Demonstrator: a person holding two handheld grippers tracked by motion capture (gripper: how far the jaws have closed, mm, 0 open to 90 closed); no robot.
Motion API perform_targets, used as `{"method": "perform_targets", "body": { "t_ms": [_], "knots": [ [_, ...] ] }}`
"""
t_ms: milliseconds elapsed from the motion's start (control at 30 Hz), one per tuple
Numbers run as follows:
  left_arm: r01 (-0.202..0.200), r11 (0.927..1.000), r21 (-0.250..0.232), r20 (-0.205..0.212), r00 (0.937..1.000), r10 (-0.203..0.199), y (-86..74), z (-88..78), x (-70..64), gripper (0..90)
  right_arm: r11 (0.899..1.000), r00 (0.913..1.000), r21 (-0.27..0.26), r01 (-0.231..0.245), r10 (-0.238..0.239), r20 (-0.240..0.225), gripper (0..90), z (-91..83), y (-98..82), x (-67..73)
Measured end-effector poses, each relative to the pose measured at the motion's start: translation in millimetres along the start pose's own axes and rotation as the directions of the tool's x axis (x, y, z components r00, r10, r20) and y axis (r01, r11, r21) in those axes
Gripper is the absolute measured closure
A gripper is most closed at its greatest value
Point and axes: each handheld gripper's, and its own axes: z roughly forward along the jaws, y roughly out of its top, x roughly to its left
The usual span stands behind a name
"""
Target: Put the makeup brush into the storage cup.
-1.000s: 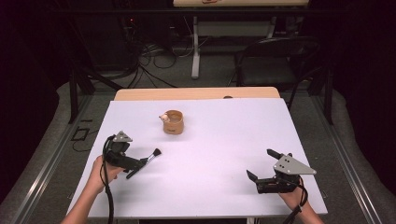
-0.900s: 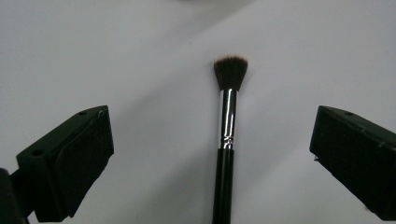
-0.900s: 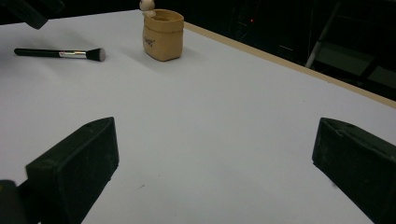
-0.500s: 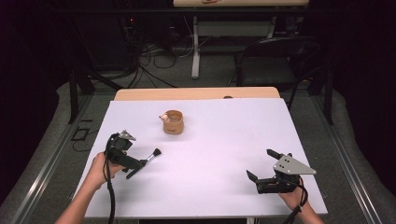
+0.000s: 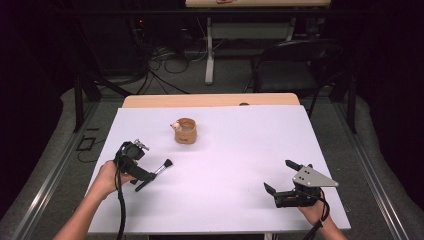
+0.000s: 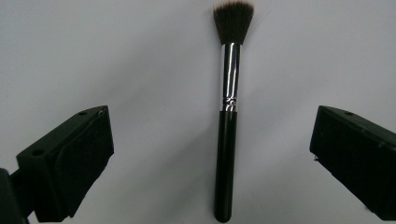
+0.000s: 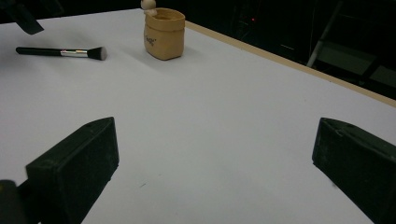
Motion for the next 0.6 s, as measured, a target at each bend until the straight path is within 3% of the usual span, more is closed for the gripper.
{"method": "perform_targets", "body": {
  "t_ms": [167, 333, 567, 600],
  "knots": [
    [0.000, 0.9998, 0.021, -0.002, 1.0000, 0.000, 2.1, 1.0, -0.4, 0.0, 1.000, 1.0000, 0.004, 0.000, 0.000, 0.000, 0.0, 0.1, -0.1, -0.2],
    [0.001, 0.9973, 0.073, -0.008, 1.0000, 0.000, 4.1, 3.6, -0.4, 0.8, 1.000, 1.0000, 0.004, 0.002, -0.002, -0.001, 0.0, 0.2, -0.2, -0.1],
    [0.009, 0.9918, 0.128, 0.014, 0.9998, -0.010, 4.9, 6.8, 0.7, 8.5, 1.000, 1.0000, 0.003, 0.002, -0.002, -0.003, 0.0, 0.4, -0.2, 0.0],
    [-0.004, 0.9889, 0.148, 0.024, 0.9997, 0.001, 5.3, 7.1, 0.5, 14.9, 1.000, 1.0000, 0.008, 0.002, -0.002, -0.003, 0.0, 0.3, -0.2, 0.0]
  ]
}}
